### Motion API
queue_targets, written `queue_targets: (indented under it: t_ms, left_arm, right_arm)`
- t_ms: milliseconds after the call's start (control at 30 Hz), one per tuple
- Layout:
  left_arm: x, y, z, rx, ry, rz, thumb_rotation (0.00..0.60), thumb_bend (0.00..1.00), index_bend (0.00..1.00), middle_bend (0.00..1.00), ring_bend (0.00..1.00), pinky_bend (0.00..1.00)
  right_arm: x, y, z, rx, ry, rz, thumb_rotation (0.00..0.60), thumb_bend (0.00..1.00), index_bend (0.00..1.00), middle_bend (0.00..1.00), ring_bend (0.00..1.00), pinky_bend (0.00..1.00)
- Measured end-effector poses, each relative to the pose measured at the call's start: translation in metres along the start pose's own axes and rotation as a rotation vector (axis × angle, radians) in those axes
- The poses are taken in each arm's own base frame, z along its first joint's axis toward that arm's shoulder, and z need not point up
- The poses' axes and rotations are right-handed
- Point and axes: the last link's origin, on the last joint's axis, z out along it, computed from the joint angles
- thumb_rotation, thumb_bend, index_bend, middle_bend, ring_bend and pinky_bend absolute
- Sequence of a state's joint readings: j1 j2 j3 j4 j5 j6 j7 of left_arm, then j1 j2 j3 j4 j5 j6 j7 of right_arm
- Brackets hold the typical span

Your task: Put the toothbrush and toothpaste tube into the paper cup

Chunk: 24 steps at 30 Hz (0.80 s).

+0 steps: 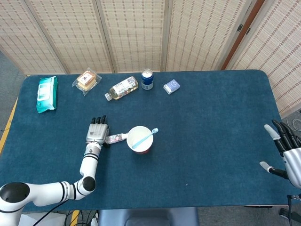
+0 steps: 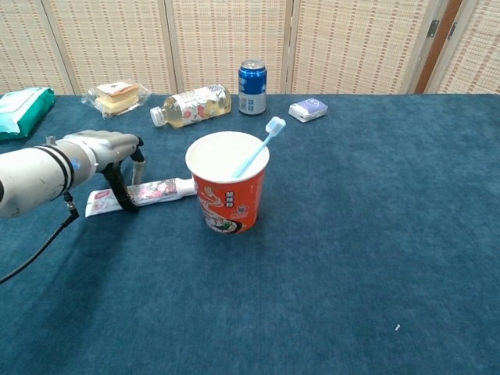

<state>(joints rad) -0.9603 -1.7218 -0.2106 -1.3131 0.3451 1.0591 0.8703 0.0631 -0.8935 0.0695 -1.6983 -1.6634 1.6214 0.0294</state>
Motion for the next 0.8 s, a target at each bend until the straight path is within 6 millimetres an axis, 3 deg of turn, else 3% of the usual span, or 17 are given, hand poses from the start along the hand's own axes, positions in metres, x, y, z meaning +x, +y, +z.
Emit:
queue_targets:
  t_ms: [600, 800]
  left_arm:
    - [0.0011, -0.0044, -0.003, -0.007, 0.014, -0.046, 0.6, 0.09, 0.75, 0.0, 0.0, 0.0]
    - [0.0053, -0.0081, -0.0059, -0.01, 0.021, -0.072, 0.6, 0.09, 0.77, 0.0, 0.0, 0.0]
  right_arm:
    - [-0.003, -0.0002, -0.0008, 0.001, -0.008, 0.003, 0.6, 0.0, 0.0, 0.0, 0.0, 0.29]
    - [-0.0039, 0.0, -0.0006, 0.002, -0.007, 0.007, 0.6, 0.0, 0.0, 0.0, 0.0, 0.29]
